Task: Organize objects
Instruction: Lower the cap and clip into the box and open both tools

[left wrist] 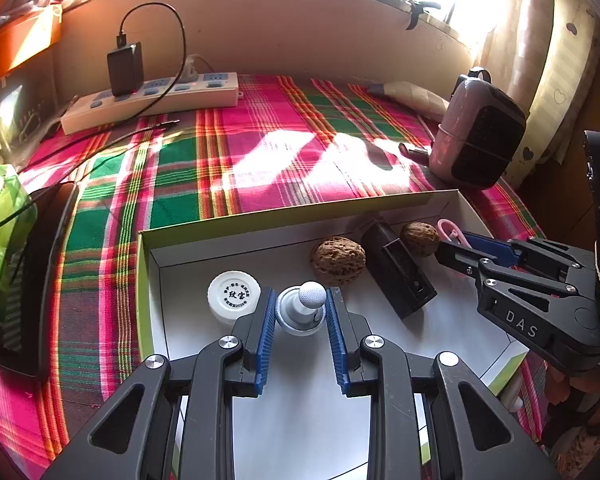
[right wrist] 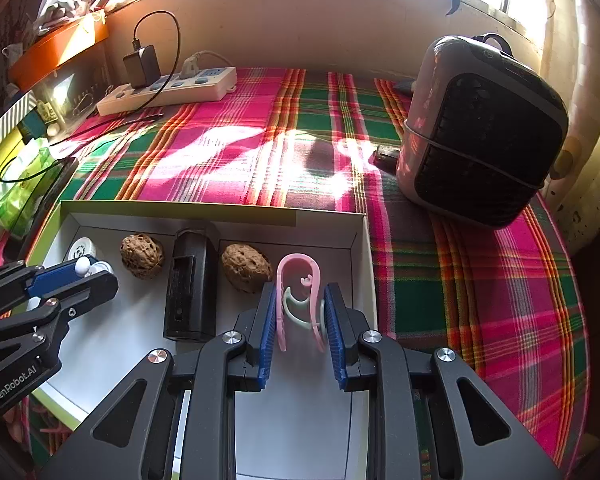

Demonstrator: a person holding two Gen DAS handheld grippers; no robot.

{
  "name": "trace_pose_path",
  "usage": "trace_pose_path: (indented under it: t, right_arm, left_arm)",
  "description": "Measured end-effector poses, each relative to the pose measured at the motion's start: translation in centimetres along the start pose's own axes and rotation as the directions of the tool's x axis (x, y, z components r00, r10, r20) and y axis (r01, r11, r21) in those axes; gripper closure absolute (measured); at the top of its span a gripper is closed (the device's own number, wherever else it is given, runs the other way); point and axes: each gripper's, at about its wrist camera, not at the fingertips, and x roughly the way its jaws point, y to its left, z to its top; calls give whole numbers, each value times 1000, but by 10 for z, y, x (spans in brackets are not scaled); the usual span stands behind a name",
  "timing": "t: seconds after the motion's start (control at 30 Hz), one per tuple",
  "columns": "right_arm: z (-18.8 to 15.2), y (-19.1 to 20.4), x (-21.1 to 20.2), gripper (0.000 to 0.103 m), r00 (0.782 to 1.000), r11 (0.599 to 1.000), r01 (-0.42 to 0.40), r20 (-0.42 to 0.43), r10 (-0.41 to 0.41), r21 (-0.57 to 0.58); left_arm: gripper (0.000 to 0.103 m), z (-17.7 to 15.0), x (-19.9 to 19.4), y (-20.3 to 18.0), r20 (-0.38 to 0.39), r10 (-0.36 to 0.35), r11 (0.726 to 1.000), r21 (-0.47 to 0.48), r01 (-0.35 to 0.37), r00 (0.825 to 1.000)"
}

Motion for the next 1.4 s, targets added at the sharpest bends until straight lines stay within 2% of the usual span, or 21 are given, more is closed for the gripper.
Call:
trace_pose_path:
  t: [0.27,1.03,1.4]
  right_arm:
    - [-1,2,1,78,1000,1000,1,18,-1,-12]
    - [-2,6,5,78,1000,999,-13,24,13,-33]
    - [-4,5,3,77,999,1000,-15,30,16,-26]
  left_arm:
    - [80,2,4,-2,1,26,1000,17,-26,1000]
    - [79,4,9,-1,-13,34,999,14,-33,999]
    - [71,5,4,-3,-9,25,1000,14,-25,1000]
